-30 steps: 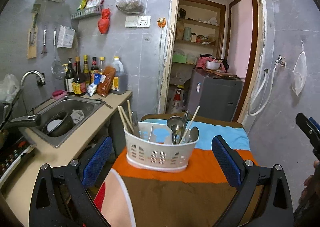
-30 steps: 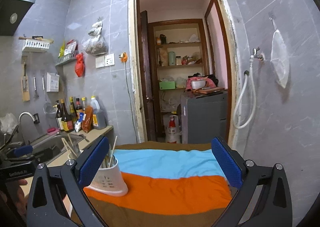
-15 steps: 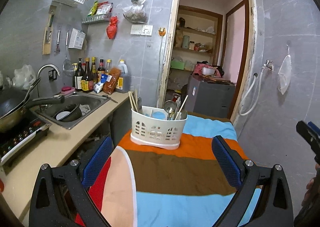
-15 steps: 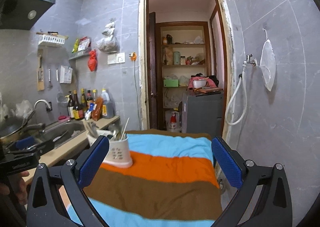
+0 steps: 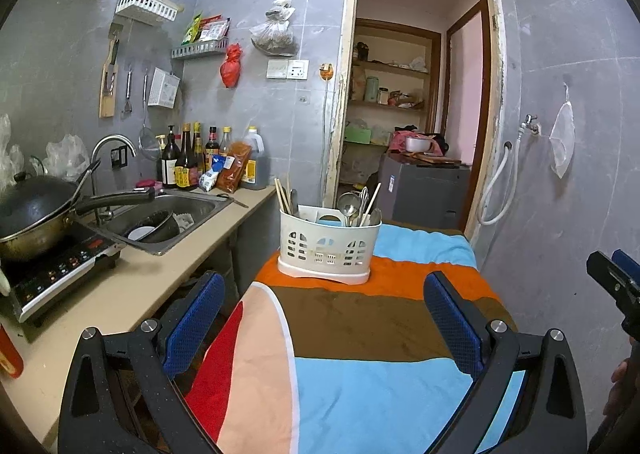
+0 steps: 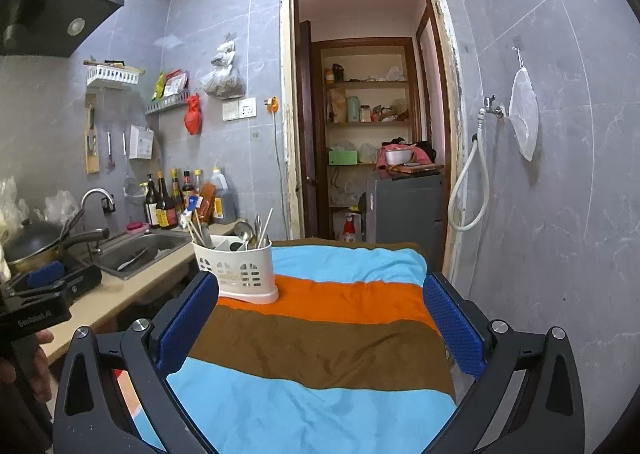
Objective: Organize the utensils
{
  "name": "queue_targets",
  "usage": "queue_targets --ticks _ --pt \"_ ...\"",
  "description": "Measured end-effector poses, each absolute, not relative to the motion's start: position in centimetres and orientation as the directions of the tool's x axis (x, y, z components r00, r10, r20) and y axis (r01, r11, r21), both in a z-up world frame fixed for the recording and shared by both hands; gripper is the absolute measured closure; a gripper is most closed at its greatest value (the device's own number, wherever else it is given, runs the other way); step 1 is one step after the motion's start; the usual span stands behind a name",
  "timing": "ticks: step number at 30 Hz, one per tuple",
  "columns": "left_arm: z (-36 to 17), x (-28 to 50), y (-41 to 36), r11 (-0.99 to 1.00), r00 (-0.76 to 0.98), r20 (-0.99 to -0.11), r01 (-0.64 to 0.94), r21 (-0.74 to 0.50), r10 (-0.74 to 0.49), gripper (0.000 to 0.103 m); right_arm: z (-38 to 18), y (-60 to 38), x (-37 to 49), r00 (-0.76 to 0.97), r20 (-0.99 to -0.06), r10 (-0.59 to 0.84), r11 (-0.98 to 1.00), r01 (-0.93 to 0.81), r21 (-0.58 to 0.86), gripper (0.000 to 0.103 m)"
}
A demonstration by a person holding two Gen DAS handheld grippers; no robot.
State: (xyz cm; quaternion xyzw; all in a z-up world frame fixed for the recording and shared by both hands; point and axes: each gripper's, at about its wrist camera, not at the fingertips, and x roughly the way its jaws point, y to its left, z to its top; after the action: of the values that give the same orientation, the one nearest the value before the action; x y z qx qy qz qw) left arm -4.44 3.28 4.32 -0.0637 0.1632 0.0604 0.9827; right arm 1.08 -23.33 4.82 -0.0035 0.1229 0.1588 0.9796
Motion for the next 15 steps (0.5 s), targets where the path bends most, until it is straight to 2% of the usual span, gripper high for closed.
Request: queue_targets --ticks 15 --pt "4.17 -4.24 3.23 0.986 0.942 -0.321 -0.137 -0.091 0.101 0.005 4.51 -23.63 1.43 0.915 -0.255 0.313 0.949 -0.314 0.04 0.0"
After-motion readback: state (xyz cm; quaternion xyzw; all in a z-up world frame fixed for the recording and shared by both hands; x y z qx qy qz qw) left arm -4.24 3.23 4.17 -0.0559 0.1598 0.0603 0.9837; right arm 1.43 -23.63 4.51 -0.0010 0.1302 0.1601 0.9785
